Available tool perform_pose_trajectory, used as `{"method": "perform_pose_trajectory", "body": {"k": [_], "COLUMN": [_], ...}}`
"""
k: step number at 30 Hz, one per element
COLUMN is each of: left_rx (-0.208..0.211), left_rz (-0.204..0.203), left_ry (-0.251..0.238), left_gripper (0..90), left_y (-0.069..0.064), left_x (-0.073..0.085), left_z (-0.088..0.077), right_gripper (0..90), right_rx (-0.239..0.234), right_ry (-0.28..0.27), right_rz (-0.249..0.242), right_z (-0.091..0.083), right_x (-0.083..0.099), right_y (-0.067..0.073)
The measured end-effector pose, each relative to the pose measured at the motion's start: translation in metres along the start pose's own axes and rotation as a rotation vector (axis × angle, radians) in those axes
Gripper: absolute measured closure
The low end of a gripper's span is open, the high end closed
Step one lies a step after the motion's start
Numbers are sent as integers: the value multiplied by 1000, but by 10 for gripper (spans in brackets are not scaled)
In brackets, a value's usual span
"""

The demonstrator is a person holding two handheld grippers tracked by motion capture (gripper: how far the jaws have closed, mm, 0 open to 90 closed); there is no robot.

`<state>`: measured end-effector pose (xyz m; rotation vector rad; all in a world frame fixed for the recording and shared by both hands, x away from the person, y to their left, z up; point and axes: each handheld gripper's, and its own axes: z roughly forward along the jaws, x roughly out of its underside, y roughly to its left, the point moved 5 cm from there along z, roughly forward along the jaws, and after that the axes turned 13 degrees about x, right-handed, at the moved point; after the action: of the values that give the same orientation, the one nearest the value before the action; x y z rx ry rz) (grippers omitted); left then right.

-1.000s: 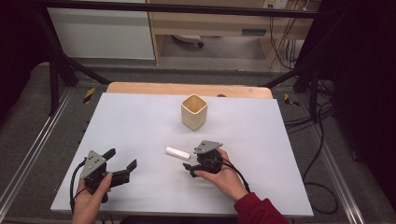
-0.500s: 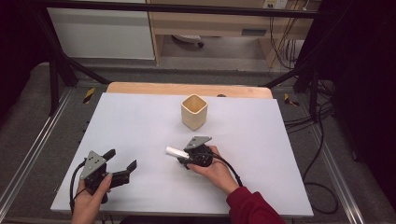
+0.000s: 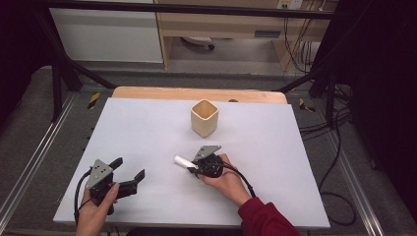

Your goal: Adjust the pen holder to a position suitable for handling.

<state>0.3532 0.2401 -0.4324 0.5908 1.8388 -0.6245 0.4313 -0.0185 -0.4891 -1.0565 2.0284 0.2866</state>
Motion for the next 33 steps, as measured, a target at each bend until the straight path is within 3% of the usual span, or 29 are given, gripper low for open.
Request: {"method": "perform_pose_trajectory", "body": {"k": [7,12,15,18,24,33], "left_rx": [5,15,22,30,62,66], "left_rz": [37,74,140,238,296,421], "left_ry": [32,61,85,117,154,191], "left_gripper": [79,79,78,77,80,91], "left_y": [-5,-14,-24,-38,-51,-68], "left_x": [2,2,3,4,8,9], "left_z": [5,16,21,28,41,66], "right_gripper": [712,712,712,712,712,712], "right_rx": [-23,-15,-3,3,13,15], "right_ry": [0,-3,-13,-14,5,13], "right_rz": [-11,0,10,13,9,49], "right_z": [-14,-24,-35,-47,-60,-82], "right_x": [-3,-4,-4,0,11,29], "right_y": [7,3,-1,-2,-5,-14]}}
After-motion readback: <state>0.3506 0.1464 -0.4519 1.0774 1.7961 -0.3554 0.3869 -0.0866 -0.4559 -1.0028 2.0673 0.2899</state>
